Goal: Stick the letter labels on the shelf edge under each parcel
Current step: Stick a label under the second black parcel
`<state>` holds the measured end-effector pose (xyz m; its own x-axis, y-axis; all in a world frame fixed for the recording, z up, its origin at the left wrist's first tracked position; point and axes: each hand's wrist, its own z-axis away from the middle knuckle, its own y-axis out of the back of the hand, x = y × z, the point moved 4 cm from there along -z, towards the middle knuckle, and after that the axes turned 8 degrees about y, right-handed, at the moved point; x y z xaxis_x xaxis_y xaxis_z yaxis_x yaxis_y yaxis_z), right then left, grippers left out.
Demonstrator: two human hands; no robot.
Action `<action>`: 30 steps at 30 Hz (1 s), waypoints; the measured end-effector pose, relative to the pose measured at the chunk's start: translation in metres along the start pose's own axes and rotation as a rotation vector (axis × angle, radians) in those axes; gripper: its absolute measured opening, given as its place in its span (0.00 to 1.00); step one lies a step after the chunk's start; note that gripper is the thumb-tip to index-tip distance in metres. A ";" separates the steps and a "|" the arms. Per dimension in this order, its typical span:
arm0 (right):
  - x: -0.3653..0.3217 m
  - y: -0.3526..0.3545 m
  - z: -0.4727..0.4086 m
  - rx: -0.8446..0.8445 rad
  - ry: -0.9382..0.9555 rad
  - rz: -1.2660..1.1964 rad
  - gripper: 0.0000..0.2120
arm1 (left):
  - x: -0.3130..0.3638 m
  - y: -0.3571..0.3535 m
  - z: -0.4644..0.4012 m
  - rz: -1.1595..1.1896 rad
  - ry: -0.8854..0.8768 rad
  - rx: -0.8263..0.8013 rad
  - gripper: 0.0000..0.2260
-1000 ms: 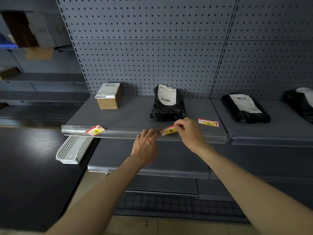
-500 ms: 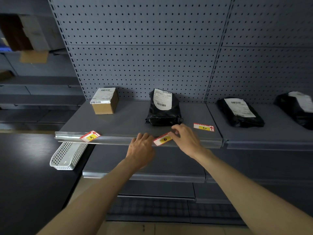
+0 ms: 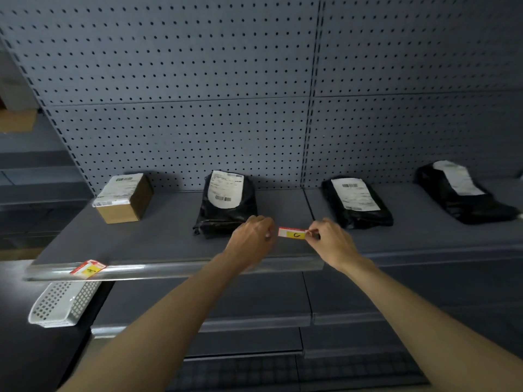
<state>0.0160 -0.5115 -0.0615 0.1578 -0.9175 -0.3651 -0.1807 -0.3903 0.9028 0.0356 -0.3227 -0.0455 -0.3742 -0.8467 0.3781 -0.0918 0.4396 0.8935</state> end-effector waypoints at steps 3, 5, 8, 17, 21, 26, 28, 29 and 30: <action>0.015 -0.008 -0.014 -0.045 0.016 -0.032 0.09 | 0.015 -0.029 -0.025 -0.094 0.018 -0.142 0.08; 0.023 -0.013 -0.022 -0.080 0.040 -0.041 0.10 | 0.021 -0.044 -0.041 -0.119 0.036 -0.219 0.10; 0.032 -0.019 -0.036 -0.129 0.096 -0.046 0.15 | 0.023 -0.055 -0.058 -0.152 0.080 -0.271 0.15; 0.041 -0.031 -0.047 -0.163 0.171 -0.091 0.17 | 0.022 -0.064 -0.072 -0.187 0.223 -0.273 0.15; 0.044 -0.026 -0.038 -0.079 0.166 -0.172 0.06 | 0.023 -0.059 -0.064 -0.006 0.266 -0.208 0.12; 0.046 0.011 -0.019 0.085 0.116 -0.407 0.03 | 0.050 -0.047 -0.031 0.201 0.252 -0.038 0.06; 0.052 0.030 -0.003 0.100 0.113 -0.461 0.04 | 0.067 -0.048 -0.018 0.224 0.224 -0.029 0.05; 0.057 0.040 0.007 0.102 0.121 -0.466 0.04 | 0.077 -0.049 -0.013 0.229 0.203 -0.025 0.06; 0.062 0.049 0.016 0.105 0.133 -0.462 0.04 | 0.087 -0.050 -0.008 0.228 0.180 -0.016 0.06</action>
<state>0.0009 -0.5892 -0.0433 0.3659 -0.6312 -0.6839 -0.1582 -0.7664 0.6226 0.0153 -0.4211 -0.0552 -0.2139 -0.7671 0.6048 -0.0087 0.6206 0.7840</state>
